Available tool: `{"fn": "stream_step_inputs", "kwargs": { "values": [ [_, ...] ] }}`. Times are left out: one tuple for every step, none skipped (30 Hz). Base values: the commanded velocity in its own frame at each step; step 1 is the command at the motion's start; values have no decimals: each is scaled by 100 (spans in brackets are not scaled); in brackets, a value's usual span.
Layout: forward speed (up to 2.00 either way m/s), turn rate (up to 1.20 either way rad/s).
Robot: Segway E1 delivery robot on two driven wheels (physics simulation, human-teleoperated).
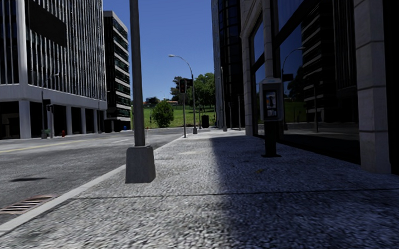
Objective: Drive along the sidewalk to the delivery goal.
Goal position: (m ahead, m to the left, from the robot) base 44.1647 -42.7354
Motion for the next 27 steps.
{"fn": "stream_step_inputs", "kwargs": {
  "values": [
    [200,0],
    [200,0],
    [200,-9],
    [200,-15],
    [200,-17],
    [200,-17],
    [200,-18],
    [200,-18],
    [200,-18],
    [200,-3],
    [200,0],
    [200,0],
    [200,0],
    [200,0],
    [200,0],
    [200,0],
    [200,0],
    [200,0],
    [200,0],
    [200,-12],
    [200,-12],
    [200,-34],
    [200,-41],
    [200,-43],
    [200,-43],
    [200,-34],
    [200,-13]
  ]
}}
